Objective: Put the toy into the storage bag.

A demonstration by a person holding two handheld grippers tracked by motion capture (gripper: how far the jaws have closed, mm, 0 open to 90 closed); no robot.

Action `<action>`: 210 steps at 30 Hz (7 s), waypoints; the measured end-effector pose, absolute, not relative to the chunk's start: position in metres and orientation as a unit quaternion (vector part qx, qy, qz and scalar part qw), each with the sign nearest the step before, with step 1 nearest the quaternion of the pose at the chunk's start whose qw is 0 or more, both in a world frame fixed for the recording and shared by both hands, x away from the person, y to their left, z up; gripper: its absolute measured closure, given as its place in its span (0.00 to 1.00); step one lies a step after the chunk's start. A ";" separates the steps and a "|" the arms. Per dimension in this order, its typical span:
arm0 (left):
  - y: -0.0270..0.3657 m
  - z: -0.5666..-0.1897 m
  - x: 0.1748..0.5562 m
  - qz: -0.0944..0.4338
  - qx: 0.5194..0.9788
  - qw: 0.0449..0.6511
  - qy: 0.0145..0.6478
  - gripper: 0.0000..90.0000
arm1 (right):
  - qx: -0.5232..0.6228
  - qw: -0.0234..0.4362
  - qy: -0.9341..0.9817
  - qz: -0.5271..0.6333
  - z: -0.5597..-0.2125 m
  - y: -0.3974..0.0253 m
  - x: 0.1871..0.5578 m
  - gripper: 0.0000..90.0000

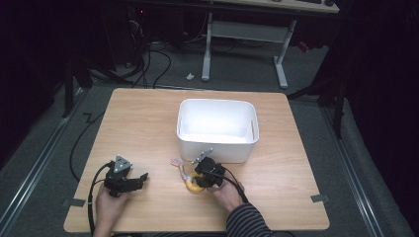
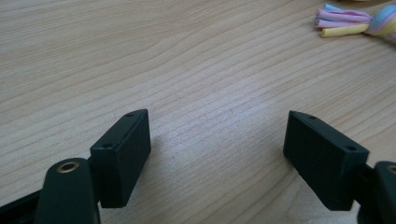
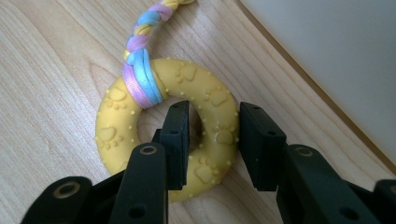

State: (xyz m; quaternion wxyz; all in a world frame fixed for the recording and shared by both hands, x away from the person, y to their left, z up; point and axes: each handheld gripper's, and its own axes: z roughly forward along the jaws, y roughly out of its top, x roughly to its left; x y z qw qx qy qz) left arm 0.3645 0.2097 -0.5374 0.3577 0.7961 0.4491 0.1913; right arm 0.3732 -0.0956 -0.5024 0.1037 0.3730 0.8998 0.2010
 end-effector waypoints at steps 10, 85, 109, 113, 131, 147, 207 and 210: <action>0.210 -0.537 0.365 0.190 0.797 0.358 0.449 0.26 | 0.360 0.105 0.905 0.203 -0.502 -0.095 0.371 0.74; 0.210 -0.537 0.365 0.193 0.795 0.356 0.452 0.25 | 0.265 0.139 0.911 0.285 -0.361 -0.127 0.331 0.74; 0.210 -0.537 0.365 0.193 0.795 0.356 0.451 0.25 | 0.336 0.129 0.876 0.322 -0.337 -0.153 0.370 0.74; 0.210 -0.537 0.365 0.193 0.796 0.356 0.451 0.25 | 0.349 0.134 0.870 0.320 -0.332 -0.156 0.378 0.74; 0.210 -0.537 0.364 0.193 0.796 0.355 0.450 0.25 | 0.398 0.150 0.856 0.294 -0.330 -0.161 0.420 0.74; 0.210 -0.537 0.365 0.192 0.795 0.357 0.451 0.25 | 0.448 0.165 0.840 0.259 -0.345 -0.168 0.449 0.74; 0.210 -0.537 0.365 0.192 0.796 0.357 0.450 0.25 | 0.463 0.175 0.832 0.248 -0.354 -0.194 0.433 0.58; 0.210 -0.537 0.365 0.192 0.796 0.357 0.451 0.25 | 0.466 0.187 0.823 0.266 -0.347 -0.207 0.424 0.58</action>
